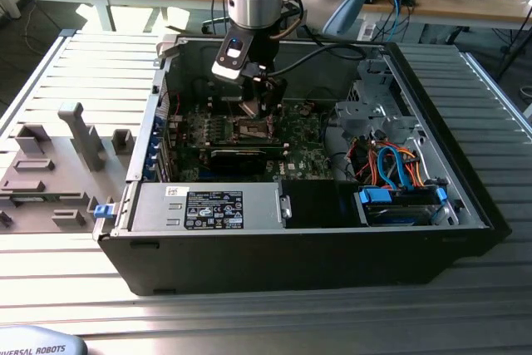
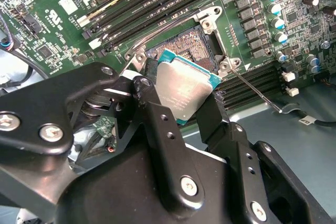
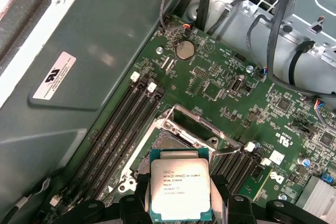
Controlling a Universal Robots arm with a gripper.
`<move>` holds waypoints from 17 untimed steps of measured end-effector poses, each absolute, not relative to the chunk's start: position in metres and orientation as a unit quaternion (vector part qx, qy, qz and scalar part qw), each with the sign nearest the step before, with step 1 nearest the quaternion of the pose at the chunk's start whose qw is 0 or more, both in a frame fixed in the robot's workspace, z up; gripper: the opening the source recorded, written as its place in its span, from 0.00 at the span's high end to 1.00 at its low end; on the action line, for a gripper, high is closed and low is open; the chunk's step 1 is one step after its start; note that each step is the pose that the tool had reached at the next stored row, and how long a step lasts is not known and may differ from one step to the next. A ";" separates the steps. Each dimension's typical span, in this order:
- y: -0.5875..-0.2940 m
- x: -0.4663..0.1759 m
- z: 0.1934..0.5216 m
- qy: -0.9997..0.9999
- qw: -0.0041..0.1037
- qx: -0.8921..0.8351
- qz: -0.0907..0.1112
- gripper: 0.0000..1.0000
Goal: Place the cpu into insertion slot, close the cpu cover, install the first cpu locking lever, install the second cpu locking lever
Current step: 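Place the cpu into insertion slot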
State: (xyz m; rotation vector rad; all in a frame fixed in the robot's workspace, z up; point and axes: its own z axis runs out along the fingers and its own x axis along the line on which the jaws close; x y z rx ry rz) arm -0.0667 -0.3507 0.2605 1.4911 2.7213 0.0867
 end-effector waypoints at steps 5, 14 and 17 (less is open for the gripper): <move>-0.351 -0.067 0.260 0.876 0.019 0.482 0.028 0.46; -0.351 -0.067 0.260 0.874 0.019 0.486 0.028 0.46; -0.351 -0.067 0.260 0.873 0.019 0.487 0.028 0.46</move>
